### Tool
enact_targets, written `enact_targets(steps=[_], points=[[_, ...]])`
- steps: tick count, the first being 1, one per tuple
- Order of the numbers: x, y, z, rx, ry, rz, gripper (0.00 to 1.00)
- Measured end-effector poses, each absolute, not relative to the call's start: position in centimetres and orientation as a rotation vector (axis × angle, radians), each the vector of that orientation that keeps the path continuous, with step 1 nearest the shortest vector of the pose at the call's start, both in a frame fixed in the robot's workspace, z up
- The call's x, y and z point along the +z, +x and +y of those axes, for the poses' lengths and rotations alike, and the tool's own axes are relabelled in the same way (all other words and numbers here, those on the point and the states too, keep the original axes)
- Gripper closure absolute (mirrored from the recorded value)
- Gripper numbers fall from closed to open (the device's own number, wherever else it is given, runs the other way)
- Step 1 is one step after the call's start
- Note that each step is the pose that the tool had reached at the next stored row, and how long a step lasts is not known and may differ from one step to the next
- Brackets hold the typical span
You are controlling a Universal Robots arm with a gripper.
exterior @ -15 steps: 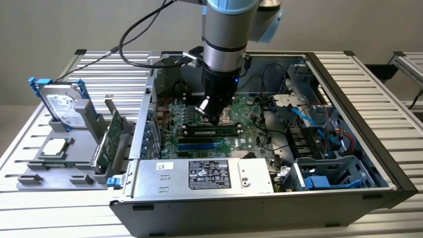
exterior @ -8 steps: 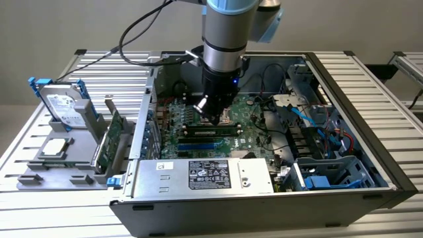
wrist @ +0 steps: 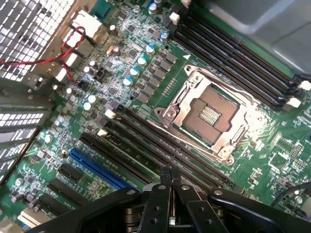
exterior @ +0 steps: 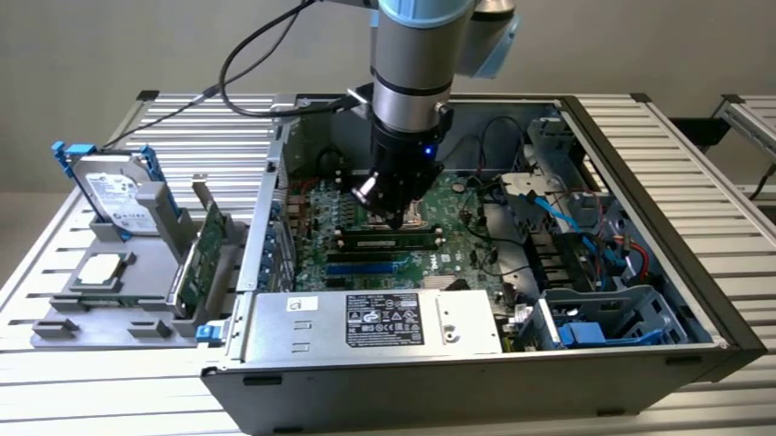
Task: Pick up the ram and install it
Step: 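Press down the ram until it locks into place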
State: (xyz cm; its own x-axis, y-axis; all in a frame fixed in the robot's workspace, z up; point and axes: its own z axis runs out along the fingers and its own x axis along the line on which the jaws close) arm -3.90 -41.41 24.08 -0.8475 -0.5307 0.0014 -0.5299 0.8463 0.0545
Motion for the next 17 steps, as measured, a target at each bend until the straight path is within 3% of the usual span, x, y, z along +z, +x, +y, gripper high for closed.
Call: enact_targets(steps=[17], points=[[24.00, -3.90, -41.41, -0.084, 0.419, -3.104, 0.89]])
